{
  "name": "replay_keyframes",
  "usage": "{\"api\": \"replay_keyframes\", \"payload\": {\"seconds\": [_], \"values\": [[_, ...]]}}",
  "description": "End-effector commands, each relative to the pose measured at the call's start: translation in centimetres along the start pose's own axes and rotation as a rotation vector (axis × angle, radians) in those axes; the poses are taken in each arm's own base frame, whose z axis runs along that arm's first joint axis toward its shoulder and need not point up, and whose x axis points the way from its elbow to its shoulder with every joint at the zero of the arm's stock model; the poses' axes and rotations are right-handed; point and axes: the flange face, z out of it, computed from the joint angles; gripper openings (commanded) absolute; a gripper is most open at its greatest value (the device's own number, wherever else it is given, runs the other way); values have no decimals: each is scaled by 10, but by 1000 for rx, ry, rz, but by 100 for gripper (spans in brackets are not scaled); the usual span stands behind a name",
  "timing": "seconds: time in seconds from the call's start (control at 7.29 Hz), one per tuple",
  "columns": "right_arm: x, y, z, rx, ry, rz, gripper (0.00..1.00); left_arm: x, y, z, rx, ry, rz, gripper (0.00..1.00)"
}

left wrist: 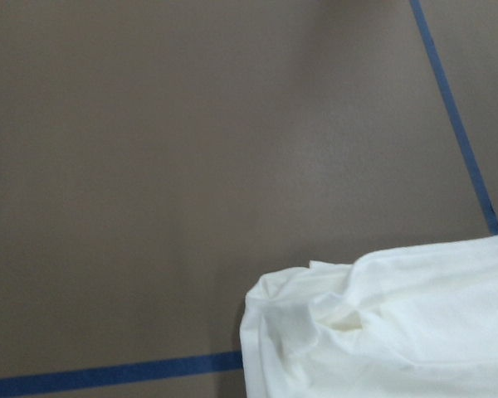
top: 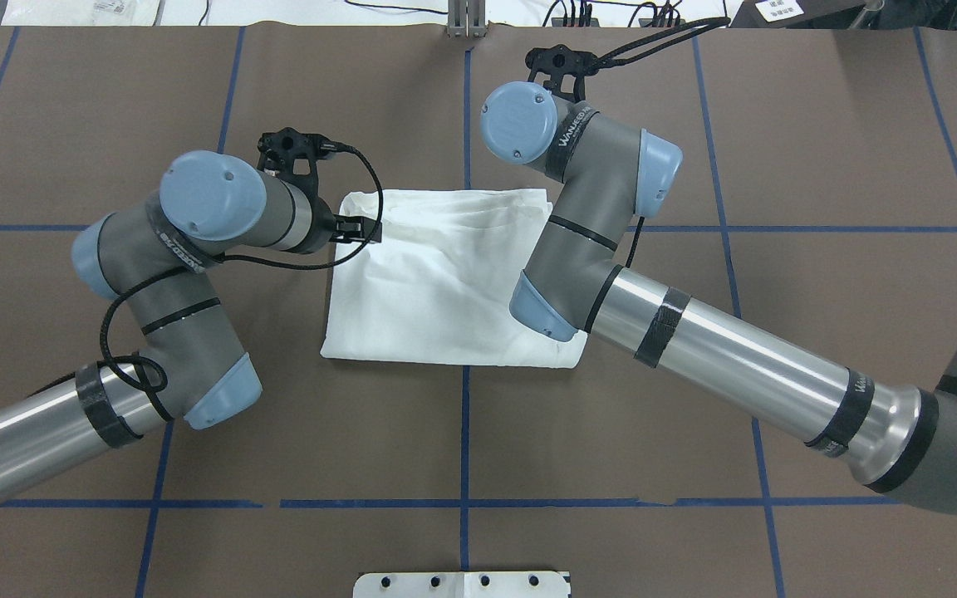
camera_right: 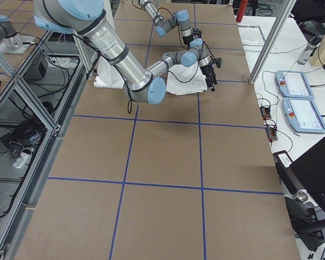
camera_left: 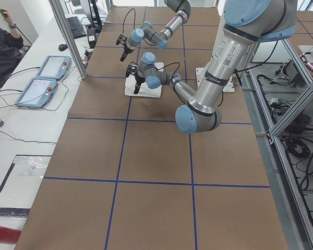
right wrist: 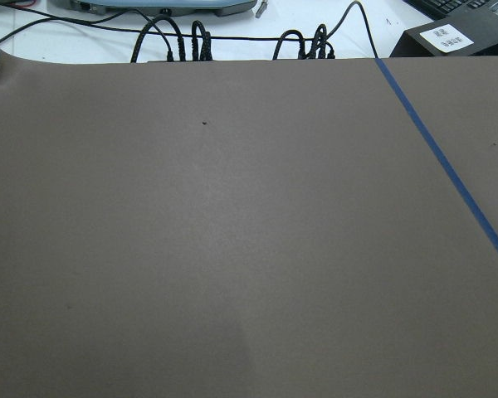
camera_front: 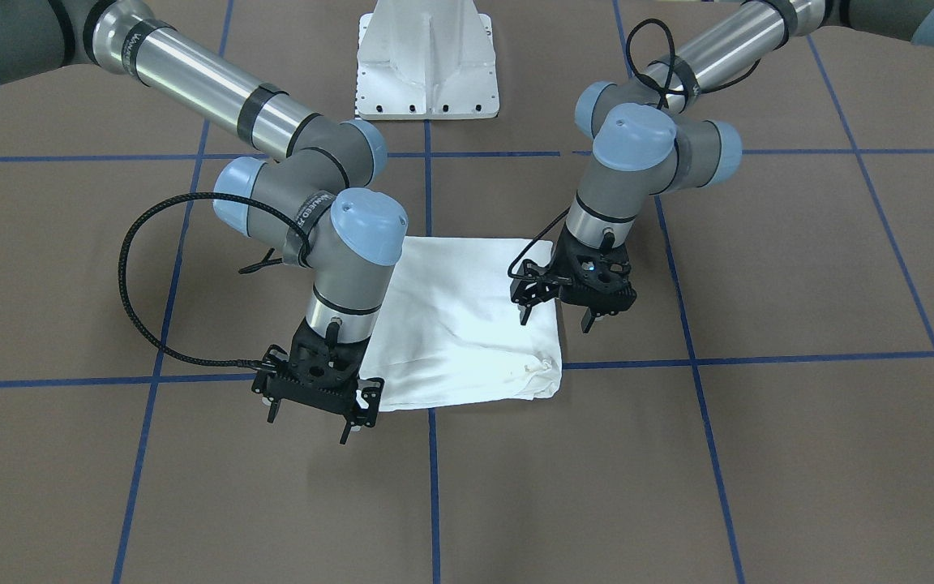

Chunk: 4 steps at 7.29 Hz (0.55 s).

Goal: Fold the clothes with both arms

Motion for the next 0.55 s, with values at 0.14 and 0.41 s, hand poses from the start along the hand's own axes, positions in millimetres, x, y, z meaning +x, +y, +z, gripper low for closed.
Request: {"api": "replay_keyframes", "payload": {"seconds": [0.14,0.41], "values": [[6,0,-4,-4,-15,1,100,21,7,37,-13,-47,-60,100],[10,4,1,-5,-8,-1,100,3,-21,58,52,-118,-113,100]]}}
